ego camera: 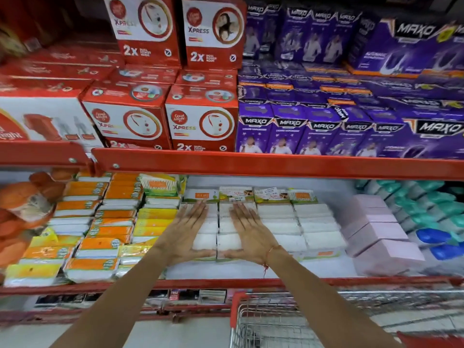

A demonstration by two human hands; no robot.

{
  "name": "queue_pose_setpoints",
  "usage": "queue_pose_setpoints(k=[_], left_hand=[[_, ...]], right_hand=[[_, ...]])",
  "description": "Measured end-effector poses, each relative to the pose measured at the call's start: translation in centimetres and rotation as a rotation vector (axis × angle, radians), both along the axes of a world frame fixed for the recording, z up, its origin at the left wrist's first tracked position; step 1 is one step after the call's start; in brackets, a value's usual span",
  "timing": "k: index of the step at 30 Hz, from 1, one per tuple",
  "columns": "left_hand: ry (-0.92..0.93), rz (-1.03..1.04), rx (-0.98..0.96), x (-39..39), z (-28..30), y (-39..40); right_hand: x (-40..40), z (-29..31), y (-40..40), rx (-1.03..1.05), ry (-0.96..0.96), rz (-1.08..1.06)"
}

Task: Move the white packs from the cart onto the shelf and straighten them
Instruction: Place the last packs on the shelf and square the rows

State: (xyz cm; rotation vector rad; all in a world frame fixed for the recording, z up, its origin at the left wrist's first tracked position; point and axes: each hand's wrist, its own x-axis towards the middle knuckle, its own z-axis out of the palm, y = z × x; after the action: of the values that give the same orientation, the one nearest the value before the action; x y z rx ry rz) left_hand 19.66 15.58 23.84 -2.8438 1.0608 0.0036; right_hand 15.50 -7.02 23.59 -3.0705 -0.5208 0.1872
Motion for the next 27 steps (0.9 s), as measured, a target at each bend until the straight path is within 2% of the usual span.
queue_pose_setpoints(k=[10, 19, 23, 27], left_hand=[[0.09, 0.055, -0.019, -0.2, -0.6, -0.2], [0.04, 0.008, -0.027, -0.1, -0.5, -0.1], [0.029, 0.005, -0.071, -0.7, 0.7, -1.2], [0.06, -0.038, -0.147, -1.2, 1.3, -6.1]], right_hand=[[0.6, -0.6, 0.4, -0.026, 0.018, -0.038], [0.3, -0.2, -0.2, 0.017, -0.038, -0.009], [-0.9, 1.7, -3.2, 0.085, -0.092, 0.004], [-2.0, 3.3, -9.7, 0.039, -0.094, -0.034]])
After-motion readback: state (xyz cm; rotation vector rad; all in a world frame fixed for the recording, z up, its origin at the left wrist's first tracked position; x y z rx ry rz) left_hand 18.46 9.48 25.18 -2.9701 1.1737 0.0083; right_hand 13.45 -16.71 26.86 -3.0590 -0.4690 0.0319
